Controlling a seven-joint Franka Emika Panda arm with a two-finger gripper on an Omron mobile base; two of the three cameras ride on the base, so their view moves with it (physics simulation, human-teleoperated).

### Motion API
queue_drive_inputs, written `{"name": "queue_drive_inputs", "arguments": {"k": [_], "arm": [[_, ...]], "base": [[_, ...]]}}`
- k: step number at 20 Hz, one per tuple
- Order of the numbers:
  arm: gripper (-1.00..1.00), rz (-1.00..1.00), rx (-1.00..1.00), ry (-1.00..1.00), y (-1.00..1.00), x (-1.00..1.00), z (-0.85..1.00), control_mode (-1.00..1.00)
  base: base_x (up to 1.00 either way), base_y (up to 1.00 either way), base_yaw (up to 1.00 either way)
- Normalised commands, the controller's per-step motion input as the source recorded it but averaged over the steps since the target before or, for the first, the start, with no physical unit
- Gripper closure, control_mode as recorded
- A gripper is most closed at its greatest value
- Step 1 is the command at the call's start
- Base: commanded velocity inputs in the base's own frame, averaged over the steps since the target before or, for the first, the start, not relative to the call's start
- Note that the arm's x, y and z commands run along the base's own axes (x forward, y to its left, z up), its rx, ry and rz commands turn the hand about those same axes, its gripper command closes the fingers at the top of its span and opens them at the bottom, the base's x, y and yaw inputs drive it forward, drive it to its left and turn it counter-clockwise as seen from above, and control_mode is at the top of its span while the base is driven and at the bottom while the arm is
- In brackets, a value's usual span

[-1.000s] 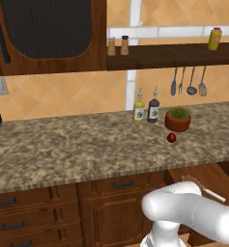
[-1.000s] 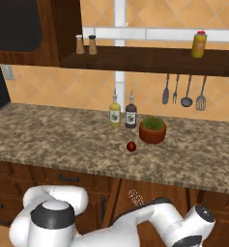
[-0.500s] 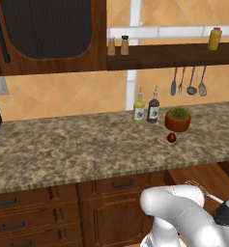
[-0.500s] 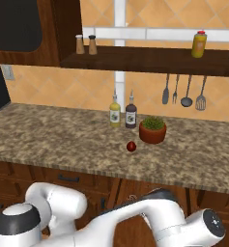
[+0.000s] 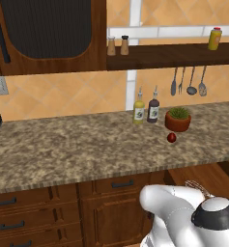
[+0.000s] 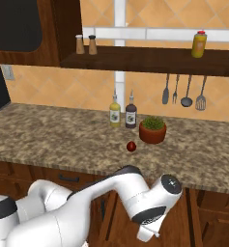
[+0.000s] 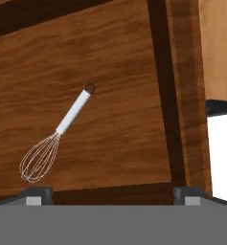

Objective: Pick the whisk from the drawer and place it on the counter.

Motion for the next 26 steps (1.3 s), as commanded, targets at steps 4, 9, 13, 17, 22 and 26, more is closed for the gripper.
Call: {"name": "queue_drive_inputs", "arguments": {"k": [4, 9, 13, 17, 22, 26], "arm": [[-1.00, -0.01, 0.04, 0.21, -0.37, 0.64, -0.41, -1.00], [-1.00, -0.04, 0.12, 0.33, -0.32, 0.20, -0.80, -1.00], [-1.00, -0.02, 0.13, 0.09, -0.24, 0.37, -0.18, -1.00], [-1.00, 0.00, 0.11, 0.01, -0.38, 0.03, -0.43, -1.00], [-1.00, -0.02, 0.10, 0.00, -0.04, 0.12, -0.39, -1.00], [-1.00, -0.05, 0.00, 0.00, 0.00, 0.31, -0.15, -1.00]], "base": [[0.00, 0.00, 0.00], [0.00, 0.00, 0.00], [0.00, 0.00, 0.00], [0.00, 0.00, 0.00], [0.00, 0.00, 0.00], [0.00, 0.00, 0.00]]}}
